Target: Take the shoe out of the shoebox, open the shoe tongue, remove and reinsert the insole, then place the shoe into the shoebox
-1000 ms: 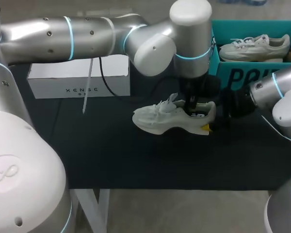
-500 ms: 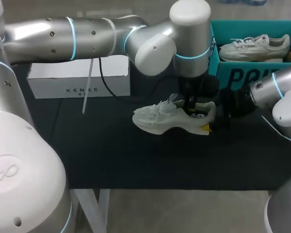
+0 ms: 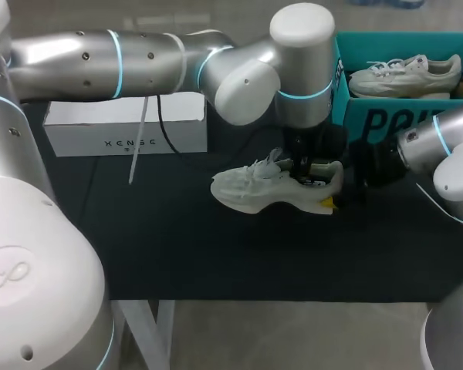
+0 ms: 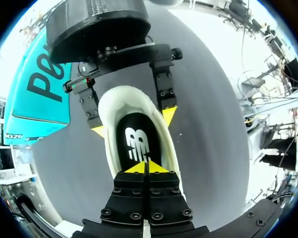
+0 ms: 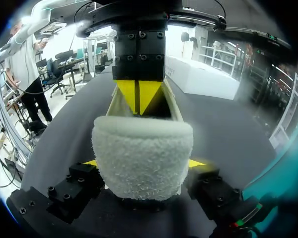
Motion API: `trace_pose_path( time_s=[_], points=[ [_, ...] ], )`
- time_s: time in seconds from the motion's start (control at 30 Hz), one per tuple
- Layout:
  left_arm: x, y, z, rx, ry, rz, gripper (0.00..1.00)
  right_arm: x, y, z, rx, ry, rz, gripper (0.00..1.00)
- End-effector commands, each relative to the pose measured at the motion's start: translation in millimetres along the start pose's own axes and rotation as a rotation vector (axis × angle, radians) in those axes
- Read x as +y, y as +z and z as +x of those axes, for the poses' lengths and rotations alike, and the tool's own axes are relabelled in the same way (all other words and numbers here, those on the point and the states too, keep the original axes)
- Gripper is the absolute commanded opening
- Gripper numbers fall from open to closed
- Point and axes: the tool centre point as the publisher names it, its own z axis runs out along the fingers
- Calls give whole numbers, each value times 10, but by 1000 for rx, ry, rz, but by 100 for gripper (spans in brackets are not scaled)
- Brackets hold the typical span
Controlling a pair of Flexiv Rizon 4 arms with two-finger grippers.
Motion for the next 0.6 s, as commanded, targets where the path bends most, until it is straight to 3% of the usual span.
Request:
trace_pose_path(
  time_s=[0.03, 0.6],
  points=[
    [31, 61, 9, 8, -3, 2, 0, -5, 3, -2, -2, -1, 1, 0],
    [183, 176, 310, 140, -72, 8, 0, -5, 3, -2, -2, -1, 1, 0]
  ],
)
